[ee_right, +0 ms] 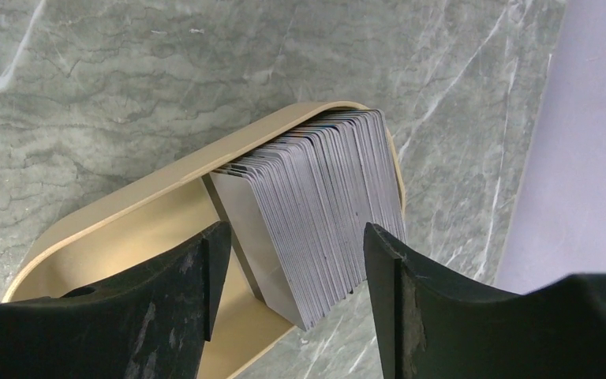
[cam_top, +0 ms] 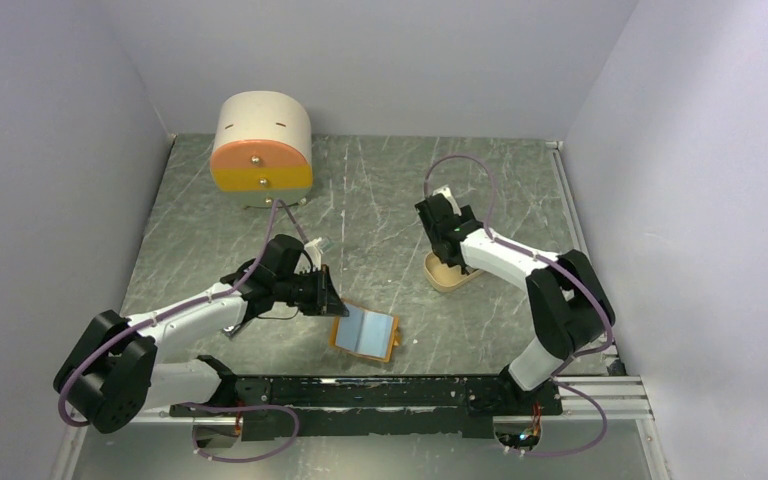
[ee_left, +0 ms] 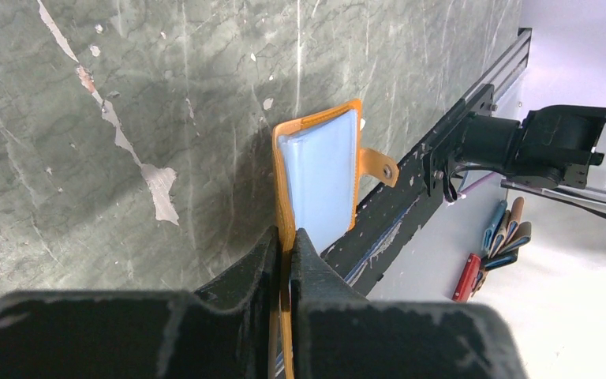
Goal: Put the credit cards into the card holder
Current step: Pick up the credit card from the storage box.
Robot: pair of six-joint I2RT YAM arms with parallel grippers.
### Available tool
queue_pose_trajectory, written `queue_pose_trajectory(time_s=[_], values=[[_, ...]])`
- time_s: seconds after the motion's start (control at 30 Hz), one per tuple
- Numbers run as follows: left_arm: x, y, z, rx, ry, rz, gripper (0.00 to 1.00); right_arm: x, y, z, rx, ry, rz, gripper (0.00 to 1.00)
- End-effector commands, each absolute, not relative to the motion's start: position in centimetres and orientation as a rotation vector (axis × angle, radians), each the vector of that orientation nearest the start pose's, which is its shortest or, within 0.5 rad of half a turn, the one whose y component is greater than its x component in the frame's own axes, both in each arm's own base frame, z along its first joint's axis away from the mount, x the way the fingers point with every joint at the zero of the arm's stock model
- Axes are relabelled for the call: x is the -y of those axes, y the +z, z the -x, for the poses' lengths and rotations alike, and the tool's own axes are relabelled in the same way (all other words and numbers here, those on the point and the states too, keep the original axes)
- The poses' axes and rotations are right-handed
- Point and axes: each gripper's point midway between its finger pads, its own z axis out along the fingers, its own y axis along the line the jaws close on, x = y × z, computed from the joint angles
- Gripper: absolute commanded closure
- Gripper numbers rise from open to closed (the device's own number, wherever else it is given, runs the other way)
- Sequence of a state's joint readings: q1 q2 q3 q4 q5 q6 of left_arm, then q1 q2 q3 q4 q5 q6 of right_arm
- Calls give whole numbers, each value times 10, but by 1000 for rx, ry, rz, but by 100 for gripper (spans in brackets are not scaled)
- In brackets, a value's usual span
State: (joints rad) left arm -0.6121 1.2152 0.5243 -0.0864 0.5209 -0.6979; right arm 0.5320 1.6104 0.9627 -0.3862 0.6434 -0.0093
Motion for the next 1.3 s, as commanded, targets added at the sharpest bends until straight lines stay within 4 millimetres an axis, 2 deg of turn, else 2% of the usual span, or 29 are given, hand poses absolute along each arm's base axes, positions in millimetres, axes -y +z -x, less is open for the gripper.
queue_pose_trajectory(time_s=[0.0, 0.5, 0.63, 0.9, 1.17, 1.27], values=[[257, 87, -170, -2528, -1236, -199, 91, -72, 61, -341, -2400, -652, 438, 33], [257, 86, -170, -2529, -1236, -193, 91, -65, 51, -337, -2402, -706, 428, 36], [257, 85, -170, -2532, -1231, -195, 91, -59, 55, -337, -2388, -750, 407, 38], [258, 85, -170, -2531, -1241, -196, 91, -62, 71, -339, -2357, -708, 371, 43], [257, 86, -169, -2528, -1241, -192, 91, -65, 75, -338, -2357, -678, 363, 45], [257, 86, -169, -2527, -1240, -190, 91, -66, 75, -338, -2358, -668, 364, 50]])
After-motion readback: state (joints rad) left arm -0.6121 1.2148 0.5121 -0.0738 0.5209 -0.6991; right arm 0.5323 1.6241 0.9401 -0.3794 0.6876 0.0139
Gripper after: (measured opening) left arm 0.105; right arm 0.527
